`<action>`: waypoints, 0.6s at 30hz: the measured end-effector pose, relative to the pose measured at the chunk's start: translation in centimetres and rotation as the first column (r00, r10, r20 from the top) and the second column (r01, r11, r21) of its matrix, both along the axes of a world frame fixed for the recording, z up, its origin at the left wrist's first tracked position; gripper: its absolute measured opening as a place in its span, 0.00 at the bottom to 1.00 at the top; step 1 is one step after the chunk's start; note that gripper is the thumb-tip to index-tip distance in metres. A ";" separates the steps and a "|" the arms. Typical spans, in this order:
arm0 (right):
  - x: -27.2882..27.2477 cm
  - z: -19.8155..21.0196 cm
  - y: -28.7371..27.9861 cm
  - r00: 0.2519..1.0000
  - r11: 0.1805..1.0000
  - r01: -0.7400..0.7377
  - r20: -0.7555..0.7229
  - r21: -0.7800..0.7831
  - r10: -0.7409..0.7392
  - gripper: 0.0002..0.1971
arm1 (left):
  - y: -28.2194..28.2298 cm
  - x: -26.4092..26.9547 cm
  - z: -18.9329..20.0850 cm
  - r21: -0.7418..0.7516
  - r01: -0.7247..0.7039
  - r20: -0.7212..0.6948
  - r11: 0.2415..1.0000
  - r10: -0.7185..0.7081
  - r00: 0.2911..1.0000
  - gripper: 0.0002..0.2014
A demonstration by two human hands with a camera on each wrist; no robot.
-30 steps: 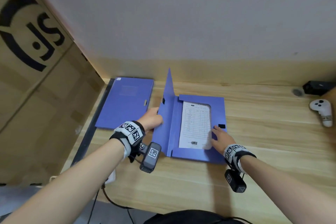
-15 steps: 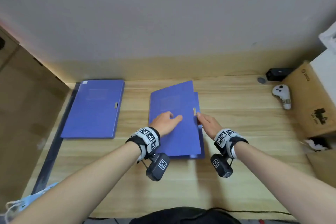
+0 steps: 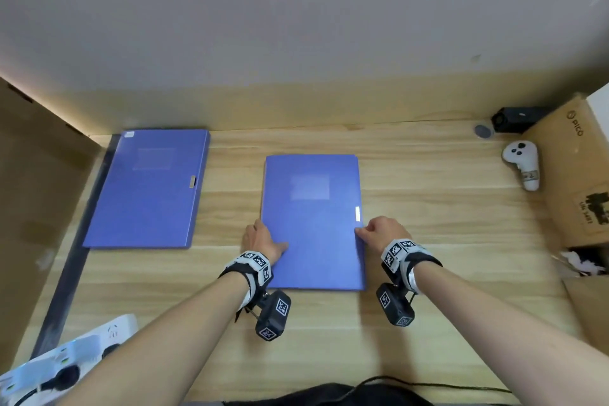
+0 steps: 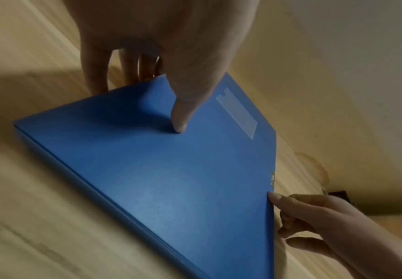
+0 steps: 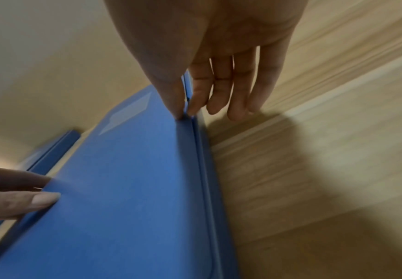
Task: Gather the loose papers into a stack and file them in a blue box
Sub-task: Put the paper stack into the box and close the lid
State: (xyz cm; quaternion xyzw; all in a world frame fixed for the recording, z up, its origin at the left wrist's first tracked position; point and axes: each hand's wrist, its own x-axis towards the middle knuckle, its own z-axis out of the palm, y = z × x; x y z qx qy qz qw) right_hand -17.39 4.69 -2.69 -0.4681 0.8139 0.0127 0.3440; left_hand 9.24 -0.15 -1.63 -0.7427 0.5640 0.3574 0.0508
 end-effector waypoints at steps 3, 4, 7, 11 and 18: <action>-0.4 -0.6 -0.3 1.000 1.000 0.018 -0.006 0.023 -0.018 0.22 | -0.3 0.2 -0.7 -0.017 0.003 0.011 1.000 -0.003 1.000 0.41; -0.4 -0.7 -0.3 0.999 0.999 0.035 0.005 0.005 -0.035 0.22 | -0.4 0.3 -0.8 -0.011 -0.005 0.010 1.000 0.005 1.000 0.41; -0.1 -1.5 0.1 0.995 0.991 0.071 0.079 -0.115 -0.062 0.24 | -0.6 0.5 -1.0 -0.015 -0.025 -0.009 1.000 0.025 1.000 0.42; 1.5 -2.2 0.6 0.996 0.979 0.041 0.089 -0.201 -0.024 0.20 | -0.7 0.2 -0.6 0.016 -0.033 -0.026 0.999 0.034 0.999 0.43; 3.0 -1.1 0.5 0.976 0.947 0.161 0.185 -0.278 -0.111 0.15 | -1.6 1.6 1.3 -0.020 -0.089 -0.179 0.996 0.084 0.980 0.36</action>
